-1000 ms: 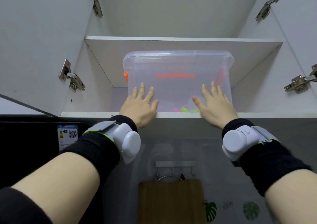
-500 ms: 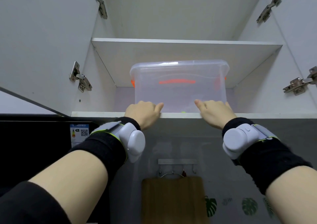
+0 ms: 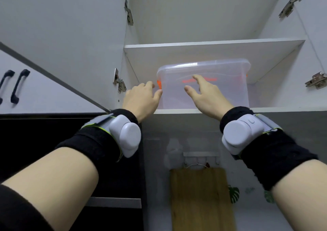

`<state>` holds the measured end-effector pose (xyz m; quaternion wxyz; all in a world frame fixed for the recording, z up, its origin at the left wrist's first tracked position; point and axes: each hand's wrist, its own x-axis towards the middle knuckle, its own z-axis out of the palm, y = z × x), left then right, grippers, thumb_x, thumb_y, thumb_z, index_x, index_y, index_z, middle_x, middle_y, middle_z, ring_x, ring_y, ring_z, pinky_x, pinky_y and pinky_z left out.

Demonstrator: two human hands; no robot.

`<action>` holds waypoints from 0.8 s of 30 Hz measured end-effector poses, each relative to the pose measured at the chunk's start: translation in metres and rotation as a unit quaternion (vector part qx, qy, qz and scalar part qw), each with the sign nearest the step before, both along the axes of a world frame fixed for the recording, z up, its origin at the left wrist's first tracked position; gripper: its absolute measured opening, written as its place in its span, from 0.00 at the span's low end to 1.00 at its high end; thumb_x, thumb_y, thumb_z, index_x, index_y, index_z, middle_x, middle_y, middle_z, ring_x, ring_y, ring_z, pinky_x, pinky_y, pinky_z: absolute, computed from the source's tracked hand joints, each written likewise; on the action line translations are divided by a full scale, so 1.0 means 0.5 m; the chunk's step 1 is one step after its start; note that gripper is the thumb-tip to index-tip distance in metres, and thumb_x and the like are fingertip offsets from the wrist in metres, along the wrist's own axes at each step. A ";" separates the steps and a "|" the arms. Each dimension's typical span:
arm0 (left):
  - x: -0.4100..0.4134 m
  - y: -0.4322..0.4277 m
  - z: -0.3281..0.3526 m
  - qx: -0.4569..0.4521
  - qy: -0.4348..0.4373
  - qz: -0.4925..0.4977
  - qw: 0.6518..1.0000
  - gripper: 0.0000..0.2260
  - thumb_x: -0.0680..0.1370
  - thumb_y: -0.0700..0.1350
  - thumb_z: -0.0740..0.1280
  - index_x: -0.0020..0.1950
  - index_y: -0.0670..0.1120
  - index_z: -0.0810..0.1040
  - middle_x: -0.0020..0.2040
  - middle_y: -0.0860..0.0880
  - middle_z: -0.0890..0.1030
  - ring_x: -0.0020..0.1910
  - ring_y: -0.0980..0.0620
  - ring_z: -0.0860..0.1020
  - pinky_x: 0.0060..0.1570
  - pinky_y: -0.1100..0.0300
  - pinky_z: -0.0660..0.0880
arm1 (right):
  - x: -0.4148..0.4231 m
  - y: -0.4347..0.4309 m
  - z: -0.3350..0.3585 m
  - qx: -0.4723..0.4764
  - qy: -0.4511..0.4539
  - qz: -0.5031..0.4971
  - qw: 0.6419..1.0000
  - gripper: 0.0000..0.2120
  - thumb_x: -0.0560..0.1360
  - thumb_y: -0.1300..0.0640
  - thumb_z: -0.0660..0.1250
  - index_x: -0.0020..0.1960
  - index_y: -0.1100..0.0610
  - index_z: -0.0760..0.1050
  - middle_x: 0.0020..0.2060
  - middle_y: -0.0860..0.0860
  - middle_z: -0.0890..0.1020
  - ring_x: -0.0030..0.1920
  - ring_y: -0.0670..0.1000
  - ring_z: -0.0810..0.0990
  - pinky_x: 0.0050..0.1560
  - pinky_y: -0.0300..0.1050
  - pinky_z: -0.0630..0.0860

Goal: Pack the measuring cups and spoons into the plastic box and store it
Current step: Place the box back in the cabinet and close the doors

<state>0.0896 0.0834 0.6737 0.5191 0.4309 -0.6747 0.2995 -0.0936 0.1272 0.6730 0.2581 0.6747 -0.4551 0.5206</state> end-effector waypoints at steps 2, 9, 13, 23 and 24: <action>0.034 0.034 0.002 -0.015 0.011 0.014 1.000 0.20 0.81 0.55 0.53 0.68 0.46 0.68 0.66 0.44 0.74 0.66 0.42 0.70 0.65 0.48 0.64 | 0.043 0.018 -0.002 -0.011 -0.001 0.038 0.999 0.28 0.79 0.45 0.55 0.76 0.53 0.53 0.73 0.54 0.65 0.71 0.55 0.65 0.70 0.53 0.63; 0.118 0.160 0.030 -0.097 0.044 0.042 0.993 0.20 0.80 0.53 0.56 0.69 0.46 0.66 0.67 0.44 0.72 0.67 0.43 0.67 0.66 0.50 0.60 | 0.172 0.112 0.023 -0.031 0.002 0.140 0.990 0.30 0.79 0.45 0.57 0.77 0.52 0.51 0.73 0.54 0.64 0.72 0.53 0.65 0.68 0.44 0.61; 0.148 0.242 0.052 -0.155 0.055 0.044 0.985 0.20 0.79 0.51 0.57 0.70 0.46 0.66 0.68 0.45 0.70 0.69 0.44 0.65 0.68 0.50 0.59 | 0.223 0.177 0.046 -0.050 0.004 0.181 0.982 0.29 0.79 0.45 0.56 0.76 0.52 0.53 0.73 0.54 0.65 0.71 0.54 0.66 0.66 0.43 0.62; 0.238 0.458 0.104 -0.269 0.080 0.129 0.951 0.23 0.79 0.45 0.56 0.75 0.45 0.59 0.75 0.43 0.61 0.77 0.43 0.53 0.75 0.49 0.49 | 0.343 0.294 0.055 -0.030 0.023 0.243 0.969 0.26 0.81 0.50 0.54 0.76 0.54 0.54 0.71 0.55 0.68 0.71 0.53 0.67 0.72 0.46 0.61; 0.252 0.471 0.111 -0.249 0.103 0.151 0.951 0.25 0.79 0.47 0.56 0.75 0.44 0.56 0.76 0.42 0.59 0.77 0.42 0.52 0.75 0.47 0.48 | 0.356 0.301 0.054 -0.024 0.030 0.247 0.968 0.26 0.81 0.51 0.54 0.77 0.54 0.54 0.72 0.55 0.68 0.71 0.53 0.66 0.72 0.46 0.61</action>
